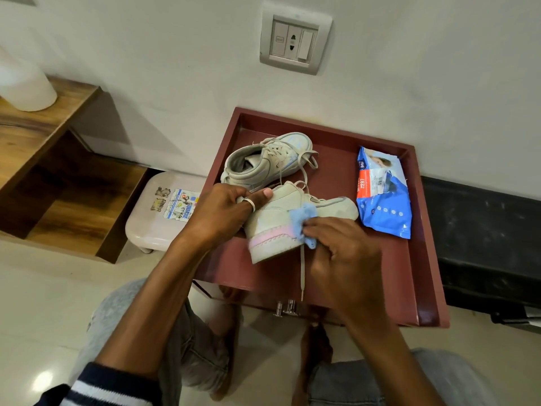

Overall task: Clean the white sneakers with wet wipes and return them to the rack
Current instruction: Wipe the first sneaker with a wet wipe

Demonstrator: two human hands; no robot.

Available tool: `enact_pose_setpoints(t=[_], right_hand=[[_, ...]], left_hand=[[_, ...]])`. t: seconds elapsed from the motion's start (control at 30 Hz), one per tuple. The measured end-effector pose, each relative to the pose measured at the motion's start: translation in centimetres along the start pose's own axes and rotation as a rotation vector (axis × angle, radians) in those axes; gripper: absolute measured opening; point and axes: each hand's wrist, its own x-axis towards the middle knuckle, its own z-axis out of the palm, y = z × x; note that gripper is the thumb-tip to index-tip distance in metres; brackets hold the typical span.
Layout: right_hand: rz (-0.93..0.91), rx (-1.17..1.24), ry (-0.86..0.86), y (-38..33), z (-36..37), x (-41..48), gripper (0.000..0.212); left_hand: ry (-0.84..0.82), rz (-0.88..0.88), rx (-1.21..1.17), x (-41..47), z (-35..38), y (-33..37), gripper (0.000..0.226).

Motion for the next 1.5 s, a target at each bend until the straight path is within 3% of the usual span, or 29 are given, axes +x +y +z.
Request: enact_pose_setpoints(t=[0.13, 0.23, 0.37, 0.53, 0.8, 1.0, 1.1, 1.17, 1.4, 1.5], right_hand=[[-0.273, -0.018, -0.177, -4.6, 2.1, -2.2, 0.028], [-0.336, -0.023, -0.241, -4.5, 2.1, -1.8, 0.033], [-0.153, -0.018, -0.081, -0.2, 0.4, -0.2, 0.026], [0.130, -0.096, -0.034, 3.5, -0.7, 0.8, 0.027], [-0.113, -0.127, -0.167, -1.7, 2.6, -1.4, 0.036], [0.003, -0.176, -0.150, 3.4, 0.8, 0.2, 0.038], [0.157, -0.166, -0.084, 5.6, 0.2, 1.6, 0.030], [0.155, -0.186, -0.062, 4.5, 0.4, 1.3, 0.027], [0.015, -0.190, -0.176, -1.1, 2.5, -2.2, 0.032], [0.178, -0.295, -0.152, 2.1, 1.5, -0.2, 0.031]], left_hand=[[0.023, 0.045, 0.096, 0.3, -0.4, -0.5, 0.069], [-0.014, 0.049, 0.103, 0.1, -0.6, -0.5, 0.077], [-0.045, 0.019, 0.011, 0.0, -0.5, -0.2, 0.055], [-0.079, -0.032, 0.002, -0.1, -0.8, -0.2, 0.053], [0.191, 0.087, 0.584, 0.0, 0.6, -1.2, 0.082], [0.032, 0.128, 0.562, 0.3, -0.4, -1.9, 0.077], [-0.049, 0.120, 0.505, 0.4, -1.0, -2.2, 0.091], [-0.080, 0.129, 0.501, 0.3, -1.3, -2.0, 0.092], [-0.062, 0.129, 0.606, 0.0, -2.9, -1.8, 0.052], [-0.060, 0.169, 0.600, 0.1, -3.1, -2.2, 0.063]])
